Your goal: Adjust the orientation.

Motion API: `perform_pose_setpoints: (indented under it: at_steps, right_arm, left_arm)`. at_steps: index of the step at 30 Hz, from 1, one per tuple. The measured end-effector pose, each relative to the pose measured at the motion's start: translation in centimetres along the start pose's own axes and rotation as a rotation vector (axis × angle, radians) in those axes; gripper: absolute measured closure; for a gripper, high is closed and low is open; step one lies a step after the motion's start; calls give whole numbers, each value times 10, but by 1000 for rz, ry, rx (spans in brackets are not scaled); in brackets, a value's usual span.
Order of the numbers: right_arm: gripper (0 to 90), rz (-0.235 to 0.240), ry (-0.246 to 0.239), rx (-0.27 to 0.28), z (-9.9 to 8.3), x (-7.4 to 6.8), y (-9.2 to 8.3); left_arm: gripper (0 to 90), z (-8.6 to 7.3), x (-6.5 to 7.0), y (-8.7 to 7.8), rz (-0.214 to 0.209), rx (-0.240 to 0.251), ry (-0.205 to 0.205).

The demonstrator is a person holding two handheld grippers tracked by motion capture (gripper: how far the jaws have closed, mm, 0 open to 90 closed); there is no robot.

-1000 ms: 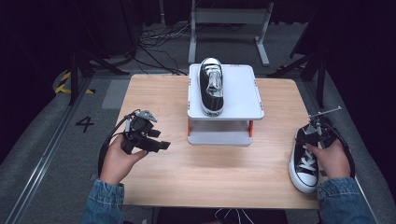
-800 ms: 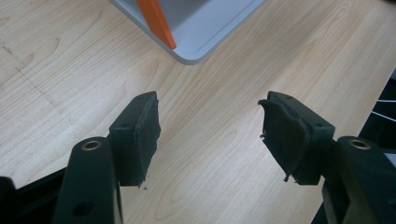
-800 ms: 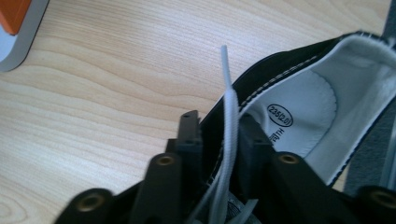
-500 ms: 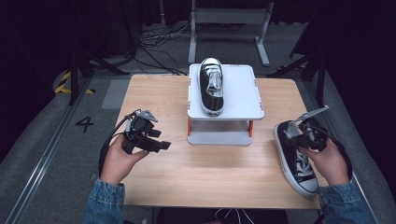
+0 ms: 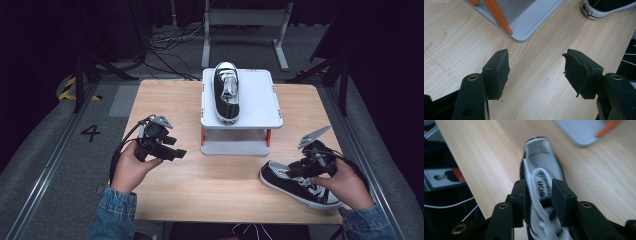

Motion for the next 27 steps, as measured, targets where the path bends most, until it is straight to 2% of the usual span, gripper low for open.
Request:
perform_pose_setpoints:
  at_steps: [1,3,4,6,7,9,10,13,16,18,22,23,25,26,27]
  right_arm:
    - [641,-34,58,-8,-14,6,-10]
    - [651,-81,115,-40,-31,14,-16]
    - [651,-81,115,-40,-31,14,-16]
    - [668,-104,193,-94,-49,23,-18]
    - [676,-96,222,-117,-56,25,-17]
    - [692,-94,254,-166,-66,28,-13]
    - [702,-97,255,-180,-70,29,-10]
    - [707,-65,255,-232,-76,25,3]
    - [776,-91,270,-256,-76,27,8]
    - [817,-117,259,-278,-76,28,9]
    - [874,-123,250,-282,-76,28,7]
    - [882,-156,252,-258,-74,31,0]
    - [882,-165,244,-255,-72,32,-1]
    - [883,-254,240,-242,-65,43,-3]
    - [887,-282,247,-235,-61,46,-4]
  left_arm:
    - [368,0,0,0,-2,-1,3]
    - [368,2,0,2,-3,-6,2]
    - [368,2,0,2,-3,-6,2]
    - [368,4,0,2,-6,-5,6]
    - [368,5,0,3,-6,-3,7]
    - [368,7,2,4,-9,-6,16]
    - [367,7,3,5,-9,-9,16]
    - [367,8,3,7,-11,-12,21]
    - [367,7,1,7,-9,-17,22]
    - [367,7,1,7,-11,-16,15]
    - [369,7,1,7,-11,-8,13]
    - [368,7,1,6,-8,-8,13]
    - [368,7,2,6,-5,-12,20]
    - [369,7,2,6,-3,-13,22]
    - [370,7,2,6,-3,-15,21]
Point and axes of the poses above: each handheld gripper's, and its own axes: y roughly forward along the jaws, z roughly out of its top, x roughly to its right, the point moved 9 cm from there along y, roughly forward along the jaws, and after that the axes turned 11 degrees about -x, right-handed, at the moved point
